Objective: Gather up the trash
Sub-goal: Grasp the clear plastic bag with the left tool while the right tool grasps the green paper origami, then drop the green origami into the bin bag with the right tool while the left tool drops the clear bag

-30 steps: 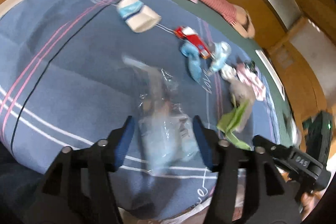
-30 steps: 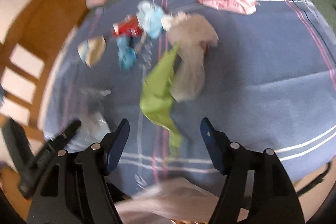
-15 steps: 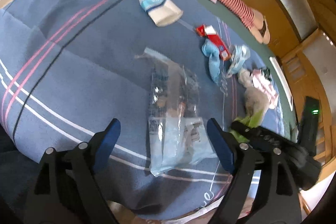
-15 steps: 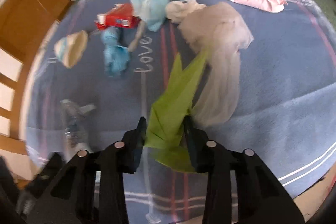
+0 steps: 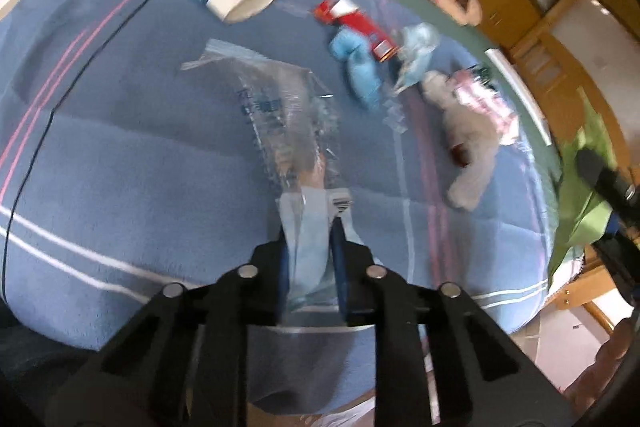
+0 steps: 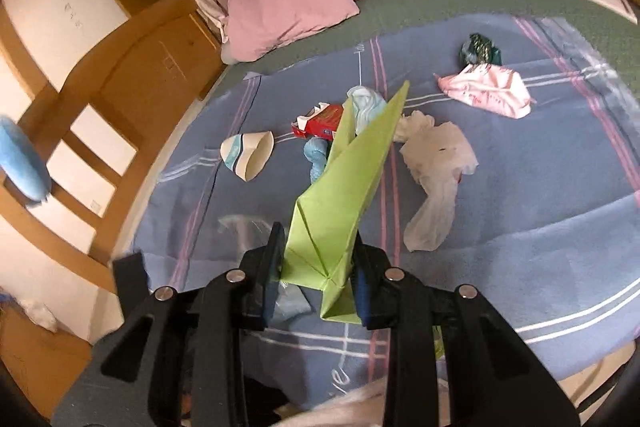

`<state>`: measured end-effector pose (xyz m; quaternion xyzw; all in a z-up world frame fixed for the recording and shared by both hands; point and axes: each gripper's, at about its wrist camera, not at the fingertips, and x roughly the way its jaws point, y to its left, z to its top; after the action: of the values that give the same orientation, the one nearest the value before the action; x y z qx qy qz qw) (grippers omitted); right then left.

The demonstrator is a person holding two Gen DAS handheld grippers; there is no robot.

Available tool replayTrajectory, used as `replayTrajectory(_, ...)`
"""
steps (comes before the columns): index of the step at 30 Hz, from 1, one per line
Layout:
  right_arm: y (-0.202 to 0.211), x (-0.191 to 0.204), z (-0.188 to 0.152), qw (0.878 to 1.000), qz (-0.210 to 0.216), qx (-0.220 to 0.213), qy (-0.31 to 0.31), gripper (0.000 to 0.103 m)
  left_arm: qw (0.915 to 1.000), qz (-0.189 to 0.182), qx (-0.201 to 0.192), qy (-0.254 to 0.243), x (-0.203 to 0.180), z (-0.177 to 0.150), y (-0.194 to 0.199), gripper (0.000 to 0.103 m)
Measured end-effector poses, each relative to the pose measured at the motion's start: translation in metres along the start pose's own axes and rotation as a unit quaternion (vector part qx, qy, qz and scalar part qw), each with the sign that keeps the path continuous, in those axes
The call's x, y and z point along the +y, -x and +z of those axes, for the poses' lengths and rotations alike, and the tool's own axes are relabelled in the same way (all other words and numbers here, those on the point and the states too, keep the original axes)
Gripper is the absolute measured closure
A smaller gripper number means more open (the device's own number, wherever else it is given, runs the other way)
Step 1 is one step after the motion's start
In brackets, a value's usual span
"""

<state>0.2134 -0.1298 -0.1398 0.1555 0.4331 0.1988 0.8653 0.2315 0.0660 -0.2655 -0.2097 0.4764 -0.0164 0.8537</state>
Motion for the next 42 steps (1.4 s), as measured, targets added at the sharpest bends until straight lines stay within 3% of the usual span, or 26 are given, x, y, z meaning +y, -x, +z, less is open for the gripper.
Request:
replayTrajectory(3,-0.001,0.006,-0.014,0.999,-0.039,0.011,0.035,0.072,0.9988,-0.010,-0.046,-0.014,-0.006,0.001,0.017,0.088)
replayTrajectory(6,0.021,0.005,-0.026,0.999,-0.030,0.003,0.030,0.072,0.9933,-0.041,-0.103,-0.033,-0.009,0.001,0.047,0.088)
replayTrajectory(9,0.059,0.010,-0.036,0.998,-0.028,-0.020,0.053,0.072,0.9863,-0.061,-0.132,-0.078,-0.023,-0.009,0.082,0.088)
replayTrajectory(11,0.090,0.013,-0.048,0.996,-0.041,-0.031,0.074,0.072,0.9829,-0.066,-0.125,-0.118,-0.037,-0.018,0.102,0.088)
replayTrajectory(14,0.118,0.012,-0.068,0.994,-0.056,-0.024,0.086,0.072,0.9689,-0.077,-0.136,-0.192,-0.060,-0.040,0.141,0.088)
replayTrajectory(19,0.140,0.007,-0.107,0.989,-0.104,0.001,0.101,0.072,0.9542,-0.078,-0.146,-0.249,-0.079,-0.064,0.179,0.088)
replayTrajectory(27,0.171,0.020,-0.115,0.985,-0.121,-0.018,0.125,0.072,0.9484,-0.038,-0.157,-0.273,-0.087,-0.091,0.227,0.088)
replayTrajectory(34,0.181,0.025,-0.116,0.985,-0.113,-0.030,0.127,0.072,0.9492,-0.031,-0.166,-0.266,-0.085,-0.088,0.245,0.088)
replayTrajectory(38,0.167,0.018,-0.122,0.984,-0.126,0.008,0.129,0.068,0.9473,-0.033,-0.159,-0.276,-0.092,-0.091,0.246,0.088)
replayTrajectory(42,0.134,-0.009,-0.143,0.982,-0.142,0.093,0.083,0.062,0.9439,-0.038,-0.151,-0.291,-0.100,-0.097,0.244,0.088)
